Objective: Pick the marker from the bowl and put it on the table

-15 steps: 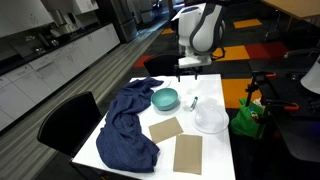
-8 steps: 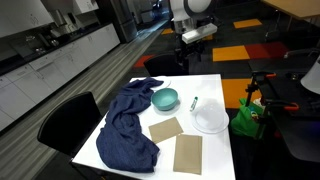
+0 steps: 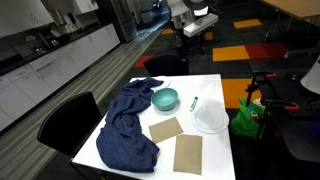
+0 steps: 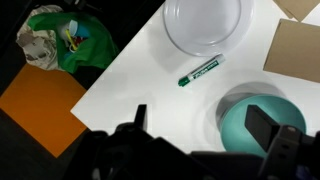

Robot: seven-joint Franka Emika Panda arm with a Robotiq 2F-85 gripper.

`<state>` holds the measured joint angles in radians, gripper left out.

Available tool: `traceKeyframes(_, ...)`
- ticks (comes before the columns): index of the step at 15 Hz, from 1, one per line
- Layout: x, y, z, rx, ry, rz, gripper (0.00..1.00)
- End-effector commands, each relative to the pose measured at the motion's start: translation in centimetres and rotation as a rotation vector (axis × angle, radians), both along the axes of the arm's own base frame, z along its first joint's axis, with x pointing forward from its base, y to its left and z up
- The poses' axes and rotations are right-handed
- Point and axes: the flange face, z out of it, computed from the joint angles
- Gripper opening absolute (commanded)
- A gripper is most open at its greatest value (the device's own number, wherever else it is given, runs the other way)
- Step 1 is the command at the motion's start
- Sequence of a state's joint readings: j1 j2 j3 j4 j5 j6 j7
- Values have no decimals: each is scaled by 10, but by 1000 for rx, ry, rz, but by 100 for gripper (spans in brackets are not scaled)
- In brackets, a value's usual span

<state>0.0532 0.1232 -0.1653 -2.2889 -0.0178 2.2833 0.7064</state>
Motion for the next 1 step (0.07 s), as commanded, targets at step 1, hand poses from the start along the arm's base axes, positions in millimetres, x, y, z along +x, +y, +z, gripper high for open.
traceKeyframes(1,0,0,0,0,1,0,100)
